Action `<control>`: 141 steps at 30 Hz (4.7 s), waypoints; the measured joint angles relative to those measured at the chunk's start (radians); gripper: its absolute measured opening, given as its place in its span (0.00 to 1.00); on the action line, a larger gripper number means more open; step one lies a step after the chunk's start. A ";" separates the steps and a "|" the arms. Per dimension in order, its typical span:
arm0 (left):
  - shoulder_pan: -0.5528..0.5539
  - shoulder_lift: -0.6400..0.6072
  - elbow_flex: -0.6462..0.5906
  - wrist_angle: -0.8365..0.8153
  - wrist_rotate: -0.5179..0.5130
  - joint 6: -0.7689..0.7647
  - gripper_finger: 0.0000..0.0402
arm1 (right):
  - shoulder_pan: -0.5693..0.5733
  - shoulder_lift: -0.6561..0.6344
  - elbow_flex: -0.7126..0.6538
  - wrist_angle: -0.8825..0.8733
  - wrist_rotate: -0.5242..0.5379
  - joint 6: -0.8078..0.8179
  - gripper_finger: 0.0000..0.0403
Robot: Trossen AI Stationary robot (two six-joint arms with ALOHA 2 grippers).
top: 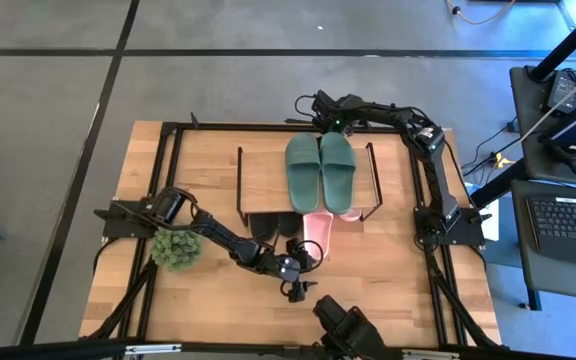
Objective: Pick and place slides into the shelf
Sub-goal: Adjust the slippers
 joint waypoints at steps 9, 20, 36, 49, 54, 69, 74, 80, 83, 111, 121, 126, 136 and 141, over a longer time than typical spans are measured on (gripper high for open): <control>0.001 0.000 0.000 0.000 -0.036 0.000 0.76 | -0.002 -0.002 0.002 -0.070 0.022 -0.017 0.22; 0.062 0.000 0.000 0.000 -0.045 0.000 0.76 | 0.010 -0.005 0.003 -0.101 0.026 -0.015 0.22; 0.129 0.000 0.000 0.000 -0.038 -0.001 0.76 | 0.011 -0.005 0.003 -0.147 0.065 -0.010 0.22; 0.122 0.000 -0.001 0.000 -0.006 -0.002 0.76 | 0.011 -0.005 0.006 -0.134 0.067 -0.002 0.22; 0.093 -0.002 -0.001 -0.004 0.070 -0.024 0.76 | 0.011 -0.005 0.048 -0.140 0.067 -0.013 0.22; 0.021 -0.051 0.001 -0.174 0.025 -0.127 0.76 | 0.011 -0.005 0.517 -0.285 0.068 -0.020 0.22; -0.032 -0.160 -0.003 -0.336 -0.050 -0.160 0.76 | 0.026 -0.021 0.716 -0.374 0.068 -0.021 0.22; -0.095 -0.312 -0.012 -0.429 -0.131 -0.184 0.76 | 0.072 -0.227 0.611 -0.358 0.145 -0.061 0.22; -0.115 -0.401 -0.030 -0.419 -0.146 -0.179 0.76 | 0.114 -0.306 0.608 -0.393 0.201 -0.052 0.22; -0.204 -0.676 -0.441 0.010 -0.239 -0.051 0.76 | 1.179 -1.024 -0.423 0.247 0.745 0.200 0.22; -0.244 -0.658 -0.441 -0.014 -0.244 -0.105 0.76 | 1.398 -1.186 -0.935 0.717 0.746 0.255 0.22; -0.196 -0.578 -0.441 -0.009 -0.247 -0.162 0.76 | 1.456 -1.200 -1.144 0.876 0.744 0.330 0.22; -0.145 -0.386 -0.441 0.074 -0.313 -0.272 0.76 | 1.516 -1.198 -1.423 1.281 0.722 0.238 0.22; -0.129 -0.336 -0.439 0.092 -0.374 -0.289 0.76 | 1.516 -1.198 -1.463 1.375 0.722 0.149 0.22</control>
